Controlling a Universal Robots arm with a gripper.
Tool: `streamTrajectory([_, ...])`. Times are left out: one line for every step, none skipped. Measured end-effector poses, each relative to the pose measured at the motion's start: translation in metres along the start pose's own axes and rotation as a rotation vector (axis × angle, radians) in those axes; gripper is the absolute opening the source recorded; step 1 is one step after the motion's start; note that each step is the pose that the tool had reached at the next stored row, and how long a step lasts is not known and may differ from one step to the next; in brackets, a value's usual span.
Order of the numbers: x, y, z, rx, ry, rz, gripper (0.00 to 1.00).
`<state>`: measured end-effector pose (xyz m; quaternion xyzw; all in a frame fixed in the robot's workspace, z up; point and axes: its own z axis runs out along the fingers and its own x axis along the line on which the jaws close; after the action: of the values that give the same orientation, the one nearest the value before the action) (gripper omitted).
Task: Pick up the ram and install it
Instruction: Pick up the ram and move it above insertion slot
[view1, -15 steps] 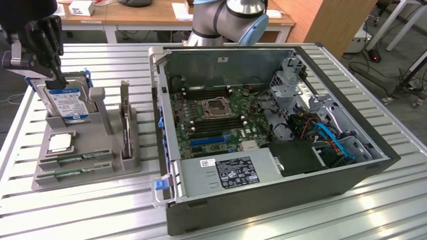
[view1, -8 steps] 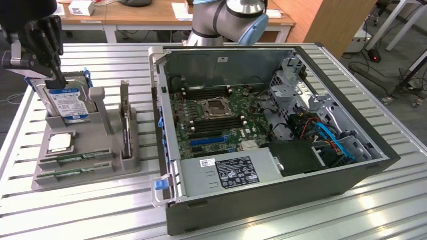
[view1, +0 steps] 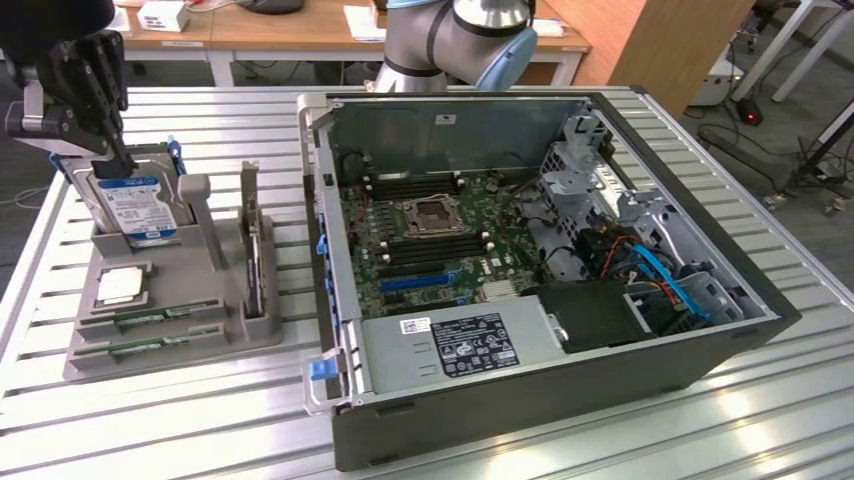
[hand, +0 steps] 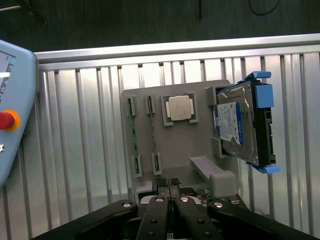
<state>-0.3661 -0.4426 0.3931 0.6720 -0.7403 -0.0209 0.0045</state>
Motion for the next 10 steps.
streamTrajectory([-0.0001,0.0,0.0,-0.0001,-0.001,0.0,0.09])
streamTrajectory([-0.0001,0.0,0.0,-0.0002,-0.0019,0.0,0.09])
streamTrajectory([-0.0001,0.0,0.0,-0.0002,-0.0022,0.0,0.09])
streamTrajectory([0.0,0.0,0.0,-0.0003,-0.0022,0.0,0.09])
streamTrajectory([0.0,0.0,0.0,-0.0003,-0.0022,0.0,0.09])
streamTrajectory([0.0,0.0,0.0,-0.0003,-0.0022,0.0,0.09])
streamTrajectory([0.0,0.0,0.0,-0.0003,-0.0022,0.0,0.09])
streamTrajectory([0.0,0.0,0.0001,-0.0002,-0.0022,0.0,0.09])
streamTrajectory([0.0,0.0,0.0,-0.0003,-0.0022,0.0,0.09])
streamTrajectory([0.0,0.0,0.0,-0.0002,-0.0022,0.0,0.09])
